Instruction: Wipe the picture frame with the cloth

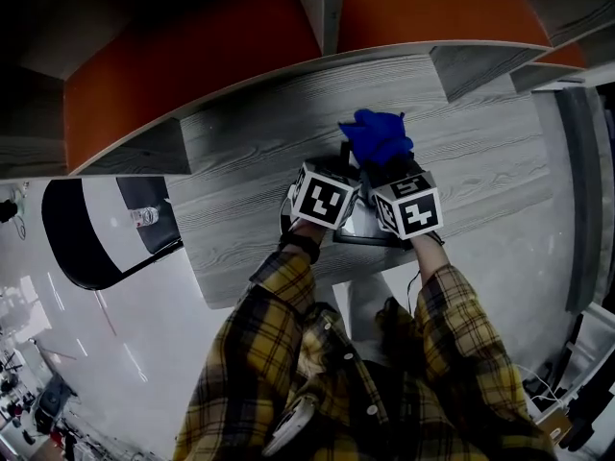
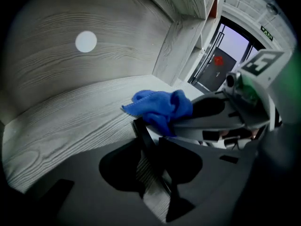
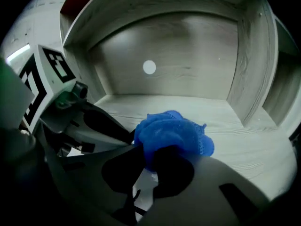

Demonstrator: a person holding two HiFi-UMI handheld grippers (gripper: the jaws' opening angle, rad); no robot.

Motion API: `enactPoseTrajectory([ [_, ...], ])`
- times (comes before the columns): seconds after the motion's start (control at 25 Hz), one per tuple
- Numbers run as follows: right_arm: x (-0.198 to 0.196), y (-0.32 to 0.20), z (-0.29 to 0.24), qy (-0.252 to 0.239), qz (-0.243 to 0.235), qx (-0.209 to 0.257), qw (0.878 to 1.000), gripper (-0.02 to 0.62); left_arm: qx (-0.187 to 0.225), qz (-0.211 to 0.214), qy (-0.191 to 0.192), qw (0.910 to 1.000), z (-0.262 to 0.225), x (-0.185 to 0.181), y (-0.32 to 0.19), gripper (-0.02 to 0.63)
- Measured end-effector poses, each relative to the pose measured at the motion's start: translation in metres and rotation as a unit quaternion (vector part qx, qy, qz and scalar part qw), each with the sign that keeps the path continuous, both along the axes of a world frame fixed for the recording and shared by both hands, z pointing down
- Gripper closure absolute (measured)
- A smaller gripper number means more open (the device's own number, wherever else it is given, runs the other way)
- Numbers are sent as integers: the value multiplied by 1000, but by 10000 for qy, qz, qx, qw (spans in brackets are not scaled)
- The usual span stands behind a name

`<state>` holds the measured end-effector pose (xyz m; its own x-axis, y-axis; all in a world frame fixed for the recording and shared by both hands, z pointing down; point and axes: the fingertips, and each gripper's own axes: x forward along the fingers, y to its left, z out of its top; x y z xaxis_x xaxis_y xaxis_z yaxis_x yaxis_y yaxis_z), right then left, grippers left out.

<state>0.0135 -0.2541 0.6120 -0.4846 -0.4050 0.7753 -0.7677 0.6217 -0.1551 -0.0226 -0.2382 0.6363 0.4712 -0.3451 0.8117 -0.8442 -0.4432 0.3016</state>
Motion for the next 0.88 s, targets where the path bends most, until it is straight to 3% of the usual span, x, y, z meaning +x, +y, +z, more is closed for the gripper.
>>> enactPoseTrajectory([
  [0.36, -3, 38, 10, -343, 15, -980, 9946, 545, -28, -26, -27, 10000, 1, -2, 0, 483],
  [0.76, 1, 128, 10, -238, -614, -1655, 9840, 545, 122, -8, 71, 9999, -4, 0, -6, 483],
  [0.88, 5, 146, 6, -249, -559, -1634, 9847, 545, 95, -6, 65, 9999, -3, 0, -5, 483],
])
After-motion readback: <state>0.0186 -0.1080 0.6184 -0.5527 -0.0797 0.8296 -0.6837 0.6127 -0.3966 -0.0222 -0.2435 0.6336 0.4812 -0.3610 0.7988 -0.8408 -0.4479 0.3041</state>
